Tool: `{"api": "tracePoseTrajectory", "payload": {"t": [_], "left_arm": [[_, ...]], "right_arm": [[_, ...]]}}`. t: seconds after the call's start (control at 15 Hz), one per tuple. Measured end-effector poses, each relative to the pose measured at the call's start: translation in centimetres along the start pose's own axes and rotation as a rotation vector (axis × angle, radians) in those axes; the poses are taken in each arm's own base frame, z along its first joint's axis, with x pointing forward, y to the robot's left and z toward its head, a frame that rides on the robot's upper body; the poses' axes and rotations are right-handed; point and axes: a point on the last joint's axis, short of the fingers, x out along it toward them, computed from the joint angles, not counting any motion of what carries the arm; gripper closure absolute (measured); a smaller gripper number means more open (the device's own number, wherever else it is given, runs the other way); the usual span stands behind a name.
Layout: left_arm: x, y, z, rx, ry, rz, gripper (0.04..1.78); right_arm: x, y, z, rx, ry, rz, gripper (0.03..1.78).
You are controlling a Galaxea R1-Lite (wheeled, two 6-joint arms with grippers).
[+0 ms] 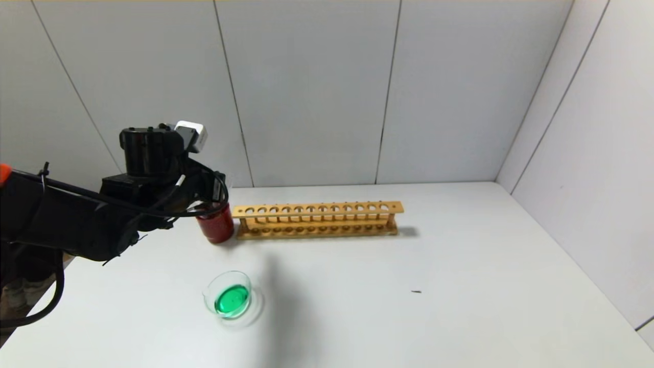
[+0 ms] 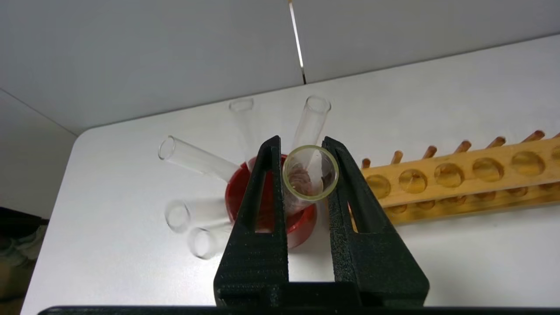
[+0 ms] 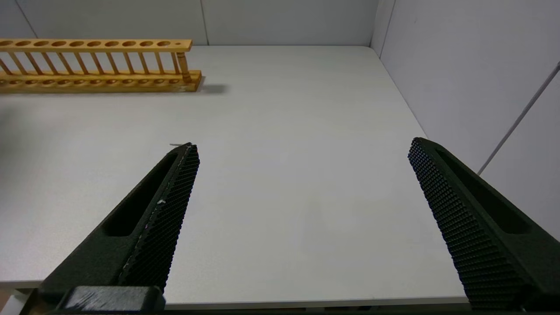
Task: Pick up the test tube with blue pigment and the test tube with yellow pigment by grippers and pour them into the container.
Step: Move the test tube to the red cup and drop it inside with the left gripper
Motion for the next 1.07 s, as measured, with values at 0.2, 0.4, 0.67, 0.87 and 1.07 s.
{"api": "tracePoseTrajectory", "payload": {"t": [0.2, 0.4, 0.67, 0.87, 1.07], "left_arm": [[0.6, 0.0, -0.8, 0.006, 0.026, 0.002, 1.51], [0.9, -0.1, -1.3, 0.008, 0.044, 0.002, 1.51], [1.1, -0.1, -1.5, 0.013, 0.048, 0.003, 1.51], [1.2, 0.0, -1.4, 0.011, 0.048, 0.006, 1.51], [1.2, 0.2, -1.5, 0.006, 0.050, 0.012, 1.51]], "right_arm": [[0.0, 0.0, 0.0, 0.000, 0.000, 0.000, 0.06], [0.0, 0.0, 0.0, 0.000, 0.000, 0.000, 0.06], [0.0, 0.0, 0.0, 0.000, 0.000, 0.000, 0.06], [0.0, 0.0, 0.0, 0.000, 0.000, 0.000, 0.06], [0.0, 0.0, 0.0, 0.000, 0.000, 0.000, 0.06]]}}
